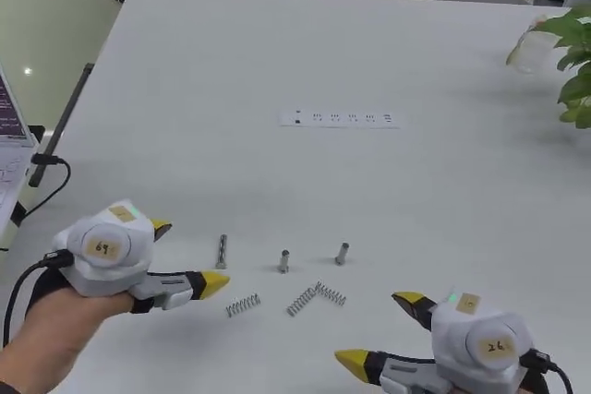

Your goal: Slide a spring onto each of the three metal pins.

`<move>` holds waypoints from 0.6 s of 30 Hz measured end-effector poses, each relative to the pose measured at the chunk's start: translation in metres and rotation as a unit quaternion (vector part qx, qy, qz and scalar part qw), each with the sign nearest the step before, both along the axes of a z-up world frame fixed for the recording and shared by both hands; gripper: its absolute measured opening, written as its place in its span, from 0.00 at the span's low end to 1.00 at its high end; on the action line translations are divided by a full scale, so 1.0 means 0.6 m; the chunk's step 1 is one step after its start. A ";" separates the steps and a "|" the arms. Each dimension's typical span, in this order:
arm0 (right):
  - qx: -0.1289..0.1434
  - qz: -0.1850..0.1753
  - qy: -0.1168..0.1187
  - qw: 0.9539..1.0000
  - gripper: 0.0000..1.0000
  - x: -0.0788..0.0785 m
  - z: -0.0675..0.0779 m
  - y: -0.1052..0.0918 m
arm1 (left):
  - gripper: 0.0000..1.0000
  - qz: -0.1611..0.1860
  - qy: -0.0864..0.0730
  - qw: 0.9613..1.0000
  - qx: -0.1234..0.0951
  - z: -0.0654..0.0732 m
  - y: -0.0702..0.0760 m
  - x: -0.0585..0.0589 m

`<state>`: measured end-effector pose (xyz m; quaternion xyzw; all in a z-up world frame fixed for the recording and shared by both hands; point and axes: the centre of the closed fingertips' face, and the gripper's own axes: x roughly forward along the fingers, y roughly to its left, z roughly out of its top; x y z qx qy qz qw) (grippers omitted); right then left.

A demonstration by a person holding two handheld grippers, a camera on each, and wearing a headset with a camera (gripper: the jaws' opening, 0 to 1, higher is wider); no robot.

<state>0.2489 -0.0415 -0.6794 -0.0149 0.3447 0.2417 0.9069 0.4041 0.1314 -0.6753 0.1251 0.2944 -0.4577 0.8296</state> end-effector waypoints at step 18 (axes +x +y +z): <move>0.000 -0.012 0.004 1.000 0.70 -0.015 -0.001 -0.012 | 0.59 0.020 0.023 1.000 0.000 -0.046 -0.026 0.050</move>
